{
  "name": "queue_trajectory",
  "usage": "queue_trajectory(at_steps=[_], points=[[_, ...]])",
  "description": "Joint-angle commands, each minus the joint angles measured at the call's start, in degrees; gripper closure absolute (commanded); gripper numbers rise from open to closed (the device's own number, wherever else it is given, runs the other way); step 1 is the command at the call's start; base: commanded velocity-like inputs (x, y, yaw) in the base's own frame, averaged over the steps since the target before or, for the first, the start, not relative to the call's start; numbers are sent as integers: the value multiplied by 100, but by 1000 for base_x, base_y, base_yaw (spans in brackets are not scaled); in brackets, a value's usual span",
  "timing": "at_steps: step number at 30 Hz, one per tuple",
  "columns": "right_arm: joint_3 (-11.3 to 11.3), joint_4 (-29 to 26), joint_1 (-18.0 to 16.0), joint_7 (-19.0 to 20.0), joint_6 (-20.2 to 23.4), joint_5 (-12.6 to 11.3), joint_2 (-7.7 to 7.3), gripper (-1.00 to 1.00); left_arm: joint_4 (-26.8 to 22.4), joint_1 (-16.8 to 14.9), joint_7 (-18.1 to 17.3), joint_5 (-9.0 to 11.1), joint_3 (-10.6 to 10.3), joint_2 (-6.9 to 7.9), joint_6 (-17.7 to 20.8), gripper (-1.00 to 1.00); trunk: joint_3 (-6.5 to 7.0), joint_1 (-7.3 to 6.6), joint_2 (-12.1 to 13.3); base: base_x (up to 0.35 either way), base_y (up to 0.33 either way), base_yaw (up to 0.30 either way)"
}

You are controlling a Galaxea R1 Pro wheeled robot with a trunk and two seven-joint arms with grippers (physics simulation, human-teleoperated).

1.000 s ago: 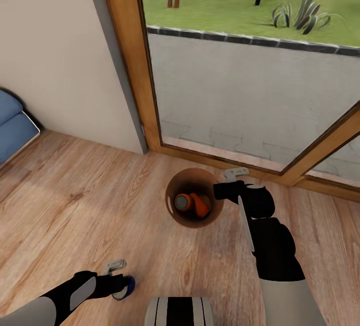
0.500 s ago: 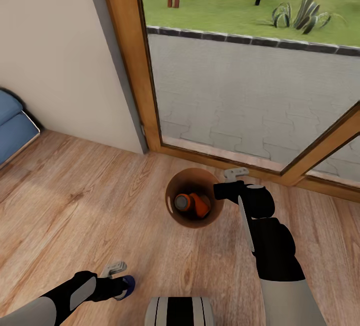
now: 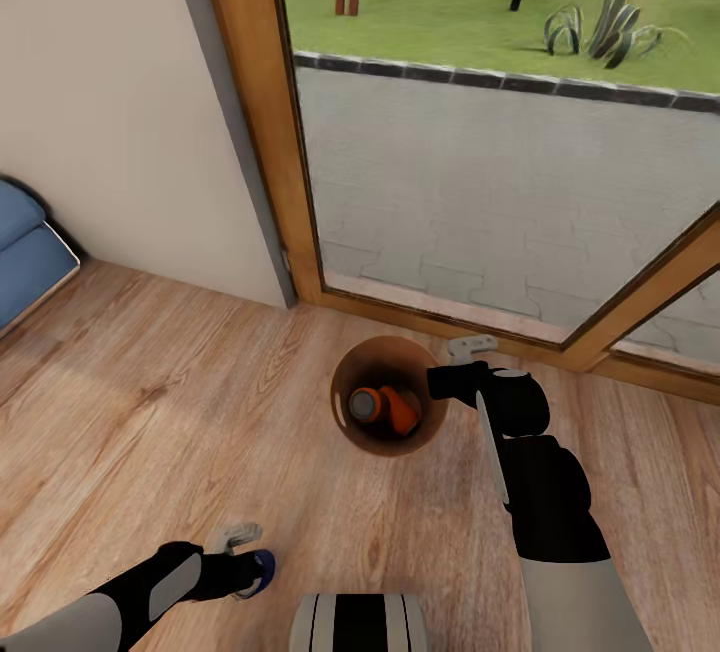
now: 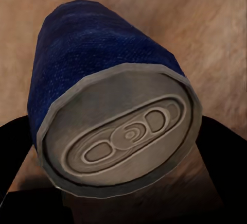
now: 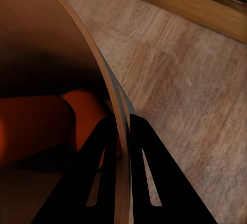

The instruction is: Put the three can of soda from the living room inside the tash can in the kitchen.

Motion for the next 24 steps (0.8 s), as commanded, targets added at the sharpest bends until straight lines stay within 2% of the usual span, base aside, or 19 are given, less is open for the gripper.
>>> queue_trajectory(at_steps=[1,3,5,7,8,9,10,11,13,14,16,19,22,24], points=[[0,-2,-4,24,8,-101,1,100,-42,0,-20,-33,-10,-51,-63,100,0,-1,0,0,0,0],[0,-2,-2,24,8,-102,1,100,-450,0,-116,-51,-30,-1,-150,100,0,-1,0,0,0,0],[0,-2,-1,24,8,-101,1,100,-949,0,-168,-48,-44,194,-155,100,0,-1,0,0,0,0],[0,-2,-3,24,8,-102,1,100,-1689,49,-187,-46,-53,544,-133,100,0,-1,0,0,0,0],[0,-2,-3,24,8,-101,1,100,-2232,150,-189,-47,-56,784,-118,100,0,-1,0,0,0,0],[0,-2,-1,24,8,-102,1,100,-3094,318,-170,-37,-59,1134,-96,100,0,-1,0,0,0,0],[0,-2,-3,24,8,-103,1,100,-3533,389,-156,-24,-63,1317,-89,100,0,-1,0,0,0,0],[0,-2,-3,24,8,-102,1,100,-4098,456,-139,0,-116,1580,-83,100,0,-1,0,0,0,0],[1,-2,-3,24,8,-102,1,100,-4828,509,-48,50,-417,1976,-91,100,0,-1,0,0,0,0],[0,-2,-4,24,8,-101,1,100,-5162,520,96,144,-557,2154,-116,100,0,-1,0,0,0,0],[0,-2,-3,24,8,-100,1,100,-5378,523,226,244,-605,2268,-131,100,0,-1,0,0,0,0],[0,-2,-3,24,8,-102,1,100,-5970,527,398,406,-654,2596,-157,100,0,-1,0,0,0,0],[0,-2,-2,24,8,-100,1,100,-6429,527,437,440,-662,2856,-164,100,0,-1,0,0,0,0],[0,-2,-3,24,8,-101,1,100,-6496,527,443,446,-663,2914,-167,100,0,-1,0,0,0,0]])
